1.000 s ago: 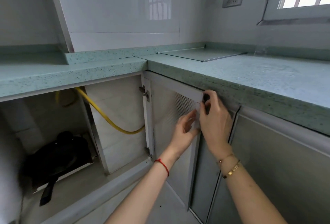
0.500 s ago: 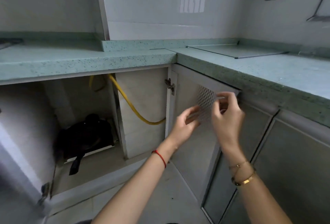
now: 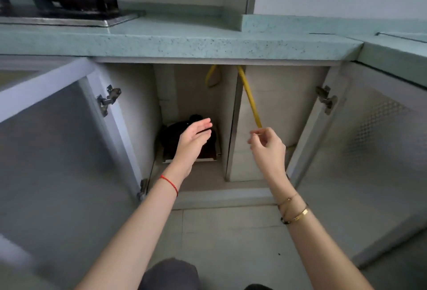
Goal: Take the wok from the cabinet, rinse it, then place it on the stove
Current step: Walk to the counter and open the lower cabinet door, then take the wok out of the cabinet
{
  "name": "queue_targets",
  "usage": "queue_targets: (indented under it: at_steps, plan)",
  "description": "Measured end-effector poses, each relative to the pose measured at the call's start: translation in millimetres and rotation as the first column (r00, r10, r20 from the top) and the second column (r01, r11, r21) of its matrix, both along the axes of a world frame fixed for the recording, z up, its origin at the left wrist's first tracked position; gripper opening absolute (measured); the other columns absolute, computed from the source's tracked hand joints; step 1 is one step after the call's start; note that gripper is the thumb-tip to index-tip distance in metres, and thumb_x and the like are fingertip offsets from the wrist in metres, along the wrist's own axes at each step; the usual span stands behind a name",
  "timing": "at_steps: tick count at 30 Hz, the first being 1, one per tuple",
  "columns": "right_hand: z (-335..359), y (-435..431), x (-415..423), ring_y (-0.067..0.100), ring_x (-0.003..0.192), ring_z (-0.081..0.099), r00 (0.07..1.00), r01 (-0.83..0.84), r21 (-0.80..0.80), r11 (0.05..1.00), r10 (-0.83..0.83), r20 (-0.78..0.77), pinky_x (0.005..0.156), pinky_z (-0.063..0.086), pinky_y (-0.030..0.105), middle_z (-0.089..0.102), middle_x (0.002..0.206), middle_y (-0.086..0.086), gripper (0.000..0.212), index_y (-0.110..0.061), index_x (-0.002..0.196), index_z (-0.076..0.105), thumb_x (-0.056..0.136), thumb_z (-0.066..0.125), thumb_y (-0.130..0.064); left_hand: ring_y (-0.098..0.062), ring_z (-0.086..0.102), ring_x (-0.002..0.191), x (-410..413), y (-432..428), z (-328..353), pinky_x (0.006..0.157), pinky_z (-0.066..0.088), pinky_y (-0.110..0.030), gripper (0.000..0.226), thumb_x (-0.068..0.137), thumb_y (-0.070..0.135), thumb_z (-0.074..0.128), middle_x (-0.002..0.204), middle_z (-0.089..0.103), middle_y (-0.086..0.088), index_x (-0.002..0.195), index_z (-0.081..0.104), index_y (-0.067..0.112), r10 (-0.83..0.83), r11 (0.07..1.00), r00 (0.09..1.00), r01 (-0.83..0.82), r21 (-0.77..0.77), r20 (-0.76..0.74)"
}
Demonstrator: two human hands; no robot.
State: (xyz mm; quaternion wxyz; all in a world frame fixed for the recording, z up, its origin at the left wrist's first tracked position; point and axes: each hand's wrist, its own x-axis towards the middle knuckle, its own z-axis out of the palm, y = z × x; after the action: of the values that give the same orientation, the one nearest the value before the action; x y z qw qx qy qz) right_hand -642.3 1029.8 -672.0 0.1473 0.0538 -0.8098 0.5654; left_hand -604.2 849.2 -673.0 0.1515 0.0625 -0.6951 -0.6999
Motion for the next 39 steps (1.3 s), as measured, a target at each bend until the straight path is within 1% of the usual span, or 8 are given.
queue_targets:
  at_steps: [2,5,9,18,25,32,36,39]
  plan:
    - [-14.5,-27.5,-11.2,0.021,0.087,0.069,0.995,-0.074,-0.017,0.997,0.076,0.070,0.079,0.056,0.034,0.073,0.089,0.005,0.016,-0.013,0.100,0.067,0.095,0.053,-0.016,-0.013,0.056,0.125,-0.9,-28.5,-13.5,0.109,0.043,-0.037,0.040,0.096,0.008,0.053,0.131,0.062,0.001,0.135,0.056,0.017,0.075,0.997,0.997,-0.074,-0.008,0.030]
    - [-43.6,-72.2,-32.9,0.020,0.088,0.069,0.961,-0.185,-0.027,0.982,0.186,0.205,0.078,0.056,0.032,0.073,0.085,-0.002,0.017,-0.017,0.100,0.067,0.096,0.051,-0.020,-0.013,0.057,0.124,-7.9,-68.6,-37.8,0.110,0.043,-0.037,0.040,0.095,0.007,0.053,0.128,0.064,0.001,0.133,0.058,0.019,0.174,0.985,0.981,-0.173,-0.019,0.087]
    - [-86.1,-124.8,-62.2,0.028,0.094,0.069,0.864,-0.267,-0.063,0.962,0.268,0.426,0.093,0.056,0.047,0.073,0.084,0.000,0.019,-0.017,0.093,0.069,0.096,0.050,-0.021,-0.020,0.056,0.125,-25.2,-108.2,-71.8,0.111,0.041,-0.039,0.039,0.094,0.002,0.053,0.128,0.064,-0.007,0.131,0.059,0.012,0.235,0.972,0.957,-0.235,-0.025,0.171]
    - [-190.4,-209.7,-115.6,0.026,0.088,0.066,0.595,-0.281,-0.123,0.952,0.274,0.756,0.092,0.058,0.045,0.068,0.119,0.018,0.043,0.001,0.132,0.055,0.102,0.048,-0.029,-0.020,0.055,0.126,-78.1,-157.4,-154.8,0.111,0.036,-0.031,0.039,0.093,0.002,0.054,0.127,0.064,-0.009,0.131,0.059,0.010,0.231,0.971,0.885,-0.233,-0.045,0.405]
    - [-237.7,-244.6,-138.0,0.031,0.117,0.063,0.377,-0.228,-0.250,0.941,0.322,0.868,0.083,0.055,0.033,0.060,0.133,0.017,0.046,0.000,0.142,0.045,0.105,0.044,-0.028,-0.019,0.053,0.126,-111.1,-175.8,-205.6,0.109,0.034,-0.028,0.038,0.096,0.003,0.050,0.131,0.062,-0.010,0.133,0.055,0.007,0.201,0.979,0.836,-0.187,-0.081,0.510]
    - [-272.2,-268.1,-156.3,0.032,0.110,0.062,0.171,-0.082,-0.530,0.844,0.536,0.827,0.093,0.049,0.038,0.063,0.117,0.016,0.040,-0.004,0.127,0.053,0.104,0.046,-0.035,-0.021,0.050,0.130,-139.5,-192.9,-245.4,0.110,0.036,-0.028,0.036,0.097,0.015,0.053,0.137,0.057,-0.007,0.132,0.058,0.012,0.216,0.972,0.769,-0.229,-0.056,0.602]
    - [-279.3,-283.9,-161.6,0.027,0.077,0.064,0.144,0.130,-0.634,0.763,0.618,0.773,0.073,0.054,0.038,0.065,0.090,0.016,0.039,-0.002,0.121,0.054,0.105,0.042,-0.036,-0.022,0.059,0.084,-155.3,-193.9,-261.7,0.063,0.048,-0.028,0.034,0.096,0.028,0.053,0.108,0.066,-0.013,0.123,0.062,0.010,0.176,0.966,0.701,-0.258,0.016,0.691]
    - [-286.0,-288.3,-166.5,0.028,0.080,0.063,0.211,0.077,-0.562,0.823,0.538,0.816,0.075,0.053,0.040,0.064,0.102,0.018,0.047,0.000,0.136,0.051,0.106,0.041,-0.035,-0.022,0.052,0.068,-165.4,-192.1,-271.9,0.053,0.039,-0.027,0.035,0.093,0.040,0.054,0.087,0.061,-0.012,0.104,0.063,0.007,0.142,0.962,0.647,-0.269,0.050,0.749]
